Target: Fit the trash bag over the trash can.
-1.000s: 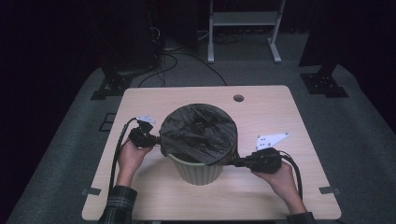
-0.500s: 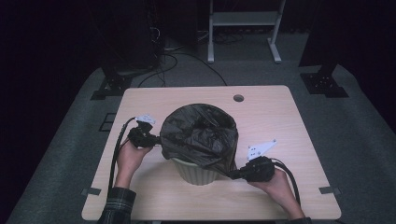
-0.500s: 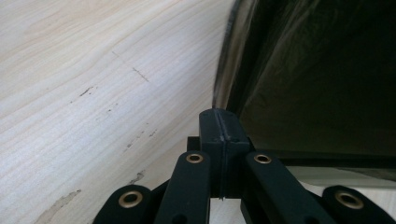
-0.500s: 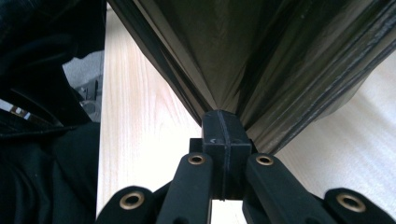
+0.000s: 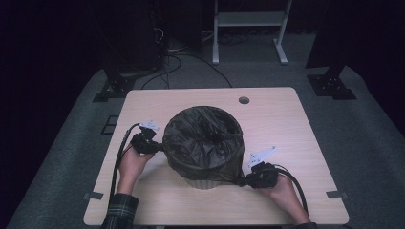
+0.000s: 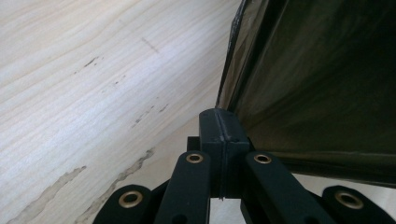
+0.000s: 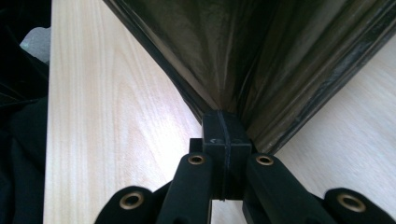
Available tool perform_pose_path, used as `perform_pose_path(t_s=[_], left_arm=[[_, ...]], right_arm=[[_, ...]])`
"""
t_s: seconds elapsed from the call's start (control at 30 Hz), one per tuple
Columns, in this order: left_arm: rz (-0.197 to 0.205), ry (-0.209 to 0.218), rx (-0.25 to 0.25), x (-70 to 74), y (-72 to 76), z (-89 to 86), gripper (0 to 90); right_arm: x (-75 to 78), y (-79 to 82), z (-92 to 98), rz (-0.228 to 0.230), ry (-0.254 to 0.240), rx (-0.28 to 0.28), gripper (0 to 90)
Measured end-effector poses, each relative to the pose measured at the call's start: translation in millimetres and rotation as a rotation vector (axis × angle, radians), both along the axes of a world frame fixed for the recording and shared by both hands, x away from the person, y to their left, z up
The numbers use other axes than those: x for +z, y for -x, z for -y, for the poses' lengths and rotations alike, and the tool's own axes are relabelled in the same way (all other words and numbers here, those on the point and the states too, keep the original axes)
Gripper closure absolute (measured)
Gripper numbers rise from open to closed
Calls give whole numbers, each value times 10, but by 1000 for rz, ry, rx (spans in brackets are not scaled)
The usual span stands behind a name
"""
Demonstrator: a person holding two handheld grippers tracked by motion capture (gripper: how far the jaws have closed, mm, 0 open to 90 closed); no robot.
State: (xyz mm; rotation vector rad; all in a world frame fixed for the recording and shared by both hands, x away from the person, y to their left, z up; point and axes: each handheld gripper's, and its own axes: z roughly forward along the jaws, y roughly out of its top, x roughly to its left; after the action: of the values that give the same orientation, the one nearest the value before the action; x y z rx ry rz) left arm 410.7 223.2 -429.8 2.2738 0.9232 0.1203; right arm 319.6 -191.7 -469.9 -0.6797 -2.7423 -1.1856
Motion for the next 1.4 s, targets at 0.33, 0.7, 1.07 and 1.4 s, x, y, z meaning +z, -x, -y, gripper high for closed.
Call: perform_pose_path(t_s=[0.33,0.7,1.07,1.4], left_arm=[[-17,-68,19,-97,-32,-7,899],[93,134,10,287,196,-232,402],[187,295,-139,717,593,-350,259],[187,341,-291,818,767,-159,136]], right_arm=[[-28,-37,161,5,16,-52,900],[233,30,402,84,-151,-121,522],[752,25,451,188,-316,-122,435],[922,-61,337,187,-348,-79,422]])
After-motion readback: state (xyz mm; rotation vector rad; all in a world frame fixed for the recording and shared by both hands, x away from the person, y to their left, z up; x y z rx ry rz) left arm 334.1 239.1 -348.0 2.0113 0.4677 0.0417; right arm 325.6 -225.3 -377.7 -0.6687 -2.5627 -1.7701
